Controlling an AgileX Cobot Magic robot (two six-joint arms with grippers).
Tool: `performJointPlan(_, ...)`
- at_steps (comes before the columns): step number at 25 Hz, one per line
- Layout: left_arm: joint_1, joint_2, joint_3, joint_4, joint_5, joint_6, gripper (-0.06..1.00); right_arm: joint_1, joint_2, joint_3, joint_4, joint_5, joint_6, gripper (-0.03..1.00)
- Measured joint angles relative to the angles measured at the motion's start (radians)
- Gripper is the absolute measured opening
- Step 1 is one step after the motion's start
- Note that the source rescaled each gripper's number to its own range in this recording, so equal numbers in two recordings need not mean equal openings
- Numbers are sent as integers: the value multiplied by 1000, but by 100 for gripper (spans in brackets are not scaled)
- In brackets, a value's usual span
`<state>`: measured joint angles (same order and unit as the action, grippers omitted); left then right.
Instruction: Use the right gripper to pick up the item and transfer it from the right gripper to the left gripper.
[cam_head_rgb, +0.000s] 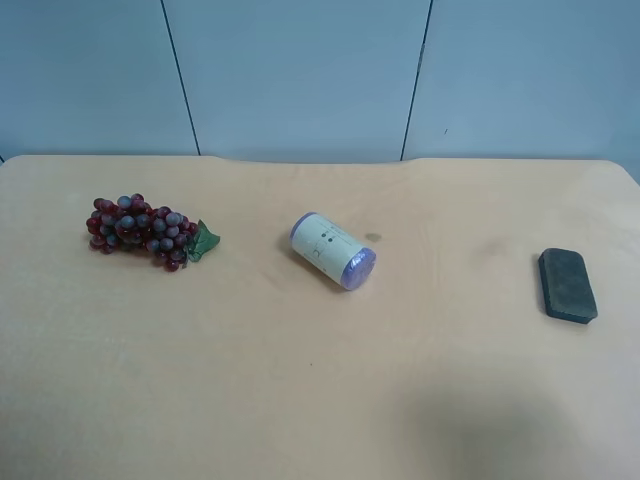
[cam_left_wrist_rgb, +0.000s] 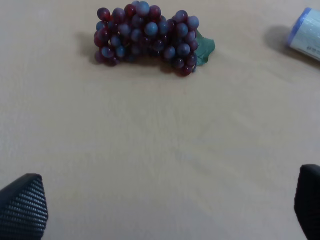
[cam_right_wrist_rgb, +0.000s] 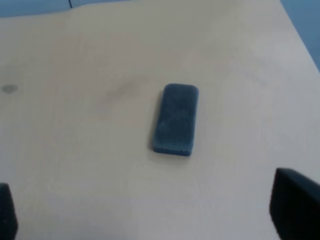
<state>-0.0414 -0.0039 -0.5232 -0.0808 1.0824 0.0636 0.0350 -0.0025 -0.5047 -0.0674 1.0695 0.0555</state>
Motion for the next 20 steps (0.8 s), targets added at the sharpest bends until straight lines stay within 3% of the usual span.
performJointPlan(15, 0, 0, 0, 0, 0, 0, 100, 0, 8, -2, 0, 5, 14, 100)
performJointPlan(20, 0, 0, 0, 0, 0, 0, 100, 0, 217, -81, -36, 33, 96, 100)
